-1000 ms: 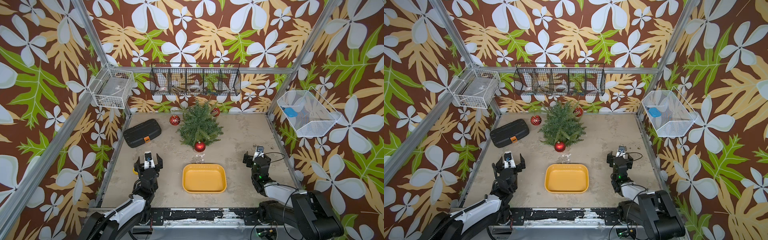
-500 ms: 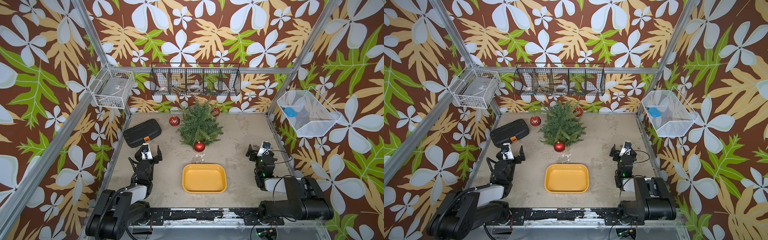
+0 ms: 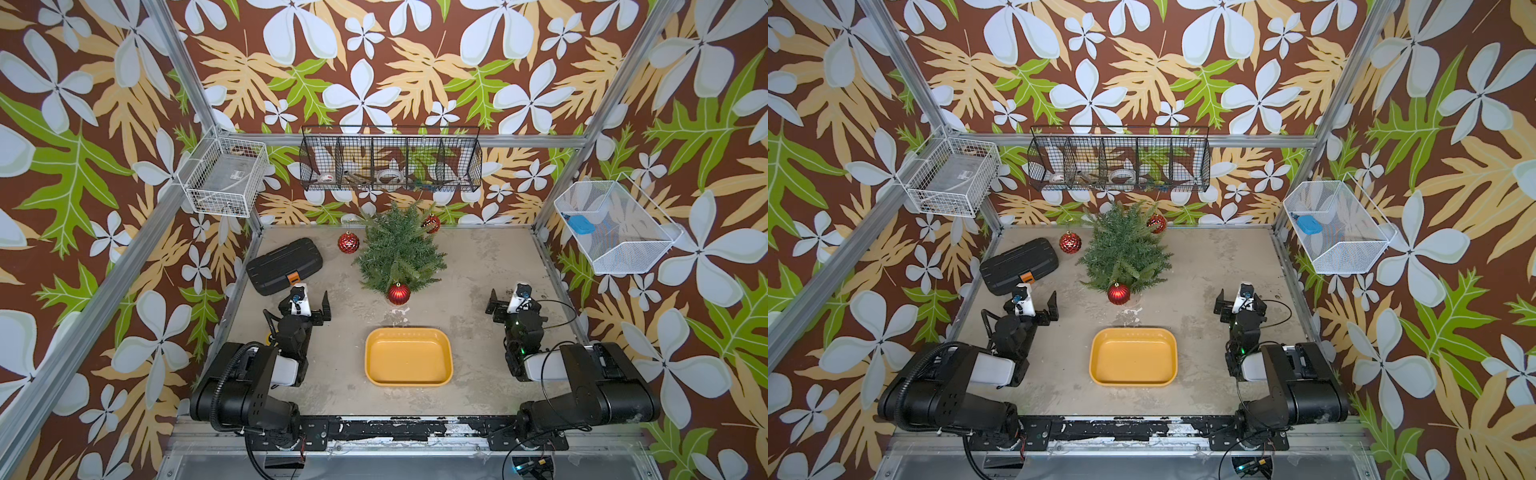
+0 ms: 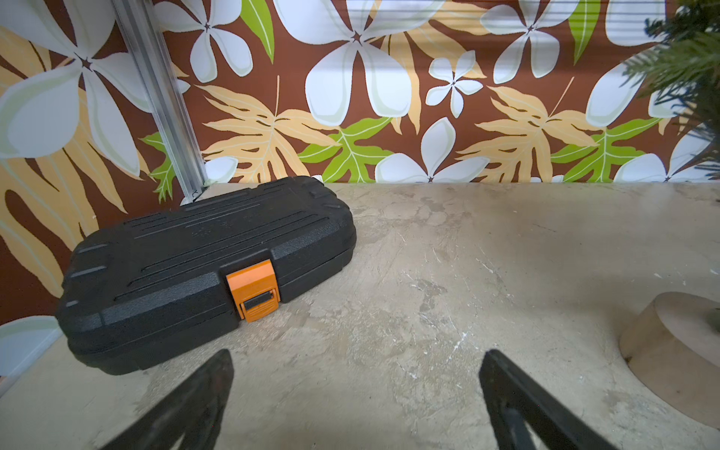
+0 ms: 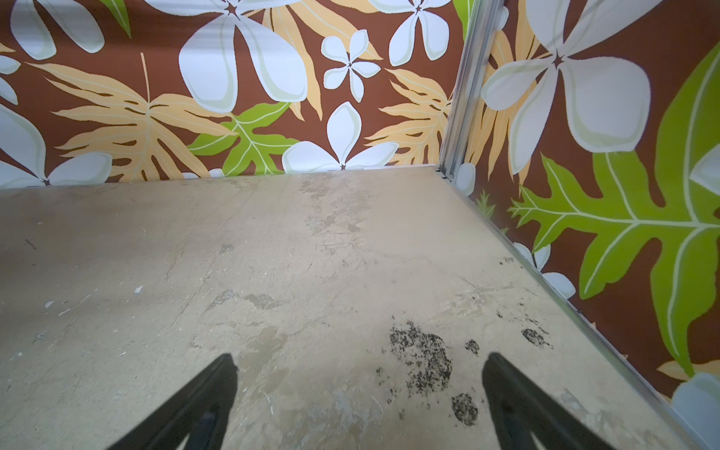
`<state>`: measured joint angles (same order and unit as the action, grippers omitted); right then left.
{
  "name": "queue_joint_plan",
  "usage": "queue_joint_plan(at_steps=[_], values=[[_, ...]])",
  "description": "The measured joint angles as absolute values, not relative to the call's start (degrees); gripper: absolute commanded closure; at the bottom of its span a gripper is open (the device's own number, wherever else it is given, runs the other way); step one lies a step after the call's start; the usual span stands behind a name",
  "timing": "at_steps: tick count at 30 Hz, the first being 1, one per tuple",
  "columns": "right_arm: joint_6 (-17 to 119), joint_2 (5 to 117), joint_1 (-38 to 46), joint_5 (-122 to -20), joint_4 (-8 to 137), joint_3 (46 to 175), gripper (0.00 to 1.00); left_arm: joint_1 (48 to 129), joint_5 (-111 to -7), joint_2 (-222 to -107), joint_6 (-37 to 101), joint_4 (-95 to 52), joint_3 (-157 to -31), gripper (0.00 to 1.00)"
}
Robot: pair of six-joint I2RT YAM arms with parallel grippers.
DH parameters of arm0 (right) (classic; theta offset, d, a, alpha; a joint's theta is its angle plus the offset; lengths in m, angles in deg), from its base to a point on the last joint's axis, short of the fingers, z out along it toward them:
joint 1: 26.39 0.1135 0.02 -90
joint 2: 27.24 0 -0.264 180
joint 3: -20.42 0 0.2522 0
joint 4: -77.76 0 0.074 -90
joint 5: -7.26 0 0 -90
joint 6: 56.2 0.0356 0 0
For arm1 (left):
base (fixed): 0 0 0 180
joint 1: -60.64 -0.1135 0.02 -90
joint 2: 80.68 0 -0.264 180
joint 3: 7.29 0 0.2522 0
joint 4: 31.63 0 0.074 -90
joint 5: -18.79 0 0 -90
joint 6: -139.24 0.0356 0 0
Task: Decorate the small christmas tree with ornaments
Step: Reset both arms
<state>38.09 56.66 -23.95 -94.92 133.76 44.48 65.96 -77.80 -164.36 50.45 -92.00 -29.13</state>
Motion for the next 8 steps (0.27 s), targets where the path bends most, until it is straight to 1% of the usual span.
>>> queue_joint_plan(at_steps=[8], values=[[38.05,57.06,-23.89,-95.08,133.60,44.79,0.00,65.96,-78.30,-164.14,49.49,-92.85,-28.27,0.00]])
